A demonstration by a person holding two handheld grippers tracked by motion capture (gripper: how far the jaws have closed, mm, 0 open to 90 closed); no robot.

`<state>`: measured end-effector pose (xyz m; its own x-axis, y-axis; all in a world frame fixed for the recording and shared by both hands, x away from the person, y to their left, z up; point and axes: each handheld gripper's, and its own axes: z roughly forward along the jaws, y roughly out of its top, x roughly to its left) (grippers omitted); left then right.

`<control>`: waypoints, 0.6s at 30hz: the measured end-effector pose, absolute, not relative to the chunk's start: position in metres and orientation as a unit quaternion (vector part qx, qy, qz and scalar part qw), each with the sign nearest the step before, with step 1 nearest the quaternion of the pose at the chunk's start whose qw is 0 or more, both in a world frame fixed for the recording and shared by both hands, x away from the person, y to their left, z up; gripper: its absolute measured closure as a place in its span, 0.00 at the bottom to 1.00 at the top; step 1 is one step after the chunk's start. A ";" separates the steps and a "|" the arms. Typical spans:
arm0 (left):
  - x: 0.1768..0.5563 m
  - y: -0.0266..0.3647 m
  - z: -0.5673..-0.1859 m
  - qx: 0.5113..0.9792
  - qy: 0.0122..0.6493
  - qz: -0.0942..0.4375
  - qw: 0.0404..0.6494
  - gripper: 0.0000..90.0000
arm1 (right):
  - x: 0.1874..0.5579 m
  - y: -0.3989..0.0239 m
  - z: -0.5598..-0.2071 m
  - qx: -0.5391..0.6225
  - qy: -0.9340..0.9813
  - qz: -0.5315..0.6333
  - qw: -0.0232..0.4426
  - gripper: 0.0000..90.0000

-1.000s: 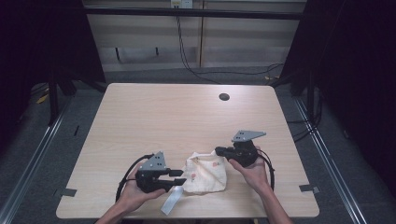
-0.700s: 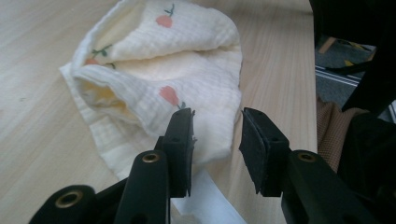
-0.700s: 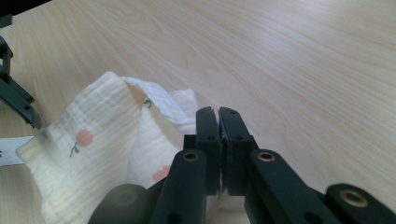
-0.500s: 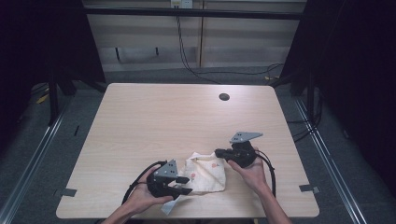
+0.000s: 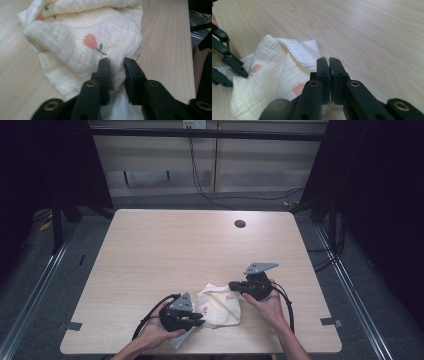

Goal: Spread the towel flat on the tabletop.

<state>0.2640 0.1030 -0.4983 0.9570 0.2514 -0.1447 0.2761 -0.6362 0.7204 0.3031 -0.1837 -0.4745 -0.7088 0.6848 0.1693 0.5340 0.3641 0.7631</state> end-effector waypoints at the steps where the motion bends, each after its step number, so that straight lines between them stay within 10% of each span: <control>1: 0.264 0.103 -0.497 0.911 0.135 -0.006 0.391 0.86 | 0.303 -0.183 -0.475 0.370 0.822 0.424 0.087 0.97; 18: 0.273 0.123 -0.474 0.873 0.167 -0.043 0.456 0.93 | 0.301 -0.185 -0.467 0.370 0.814 0.441 0.080 0.97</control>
